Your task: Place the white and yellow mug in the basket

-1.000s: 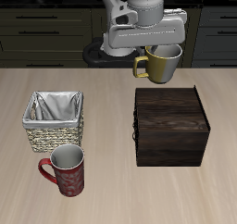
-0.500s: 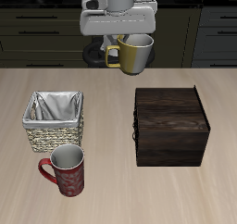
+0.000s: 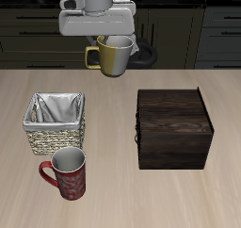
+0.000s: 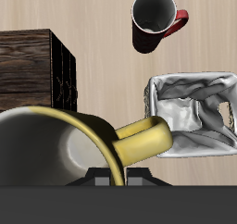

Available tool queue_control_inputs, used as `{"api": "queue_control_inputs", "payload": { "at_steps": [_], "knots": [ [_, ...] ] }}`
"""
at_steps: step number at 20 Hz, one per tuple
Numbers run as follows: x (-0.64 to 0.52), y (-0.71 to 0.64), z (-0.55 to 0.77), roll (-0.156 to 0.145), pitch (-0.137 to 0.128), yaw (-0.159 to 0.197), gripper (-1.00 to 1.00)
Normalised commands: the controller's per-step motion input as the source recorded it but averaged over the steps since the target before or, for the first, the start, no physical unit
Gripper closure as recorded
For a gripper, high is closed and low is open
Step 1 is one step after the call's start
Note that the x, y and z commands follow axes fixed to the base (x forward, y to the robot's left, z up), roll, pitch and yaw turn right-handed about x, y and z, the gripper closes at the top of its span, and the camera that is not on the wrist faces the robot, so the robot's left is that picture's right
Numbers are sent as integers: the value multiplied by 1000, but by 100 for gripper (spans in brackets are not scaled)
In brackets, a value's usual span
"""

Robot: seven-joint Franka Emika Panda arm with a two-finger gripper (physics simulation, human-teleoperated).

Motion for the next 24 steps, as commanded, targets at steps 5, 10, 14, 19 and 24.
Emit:
{"api": "queue_control_inputs", "payload": {
  "at_steps": [5, 10, 14, 19, 24],
  "knots": [
    [-51, -292, -120, 4, -18, 15, 100],
    [-59, -397, -177, -3, -15, -7, 100],
    [-140, -275, -120, -2, -54, 43, 100],
    [-146, -258, -96, -5, -33, 16, 100],
    [-149, -267, -61, -9, -32, 20, 100]
  ]
}}
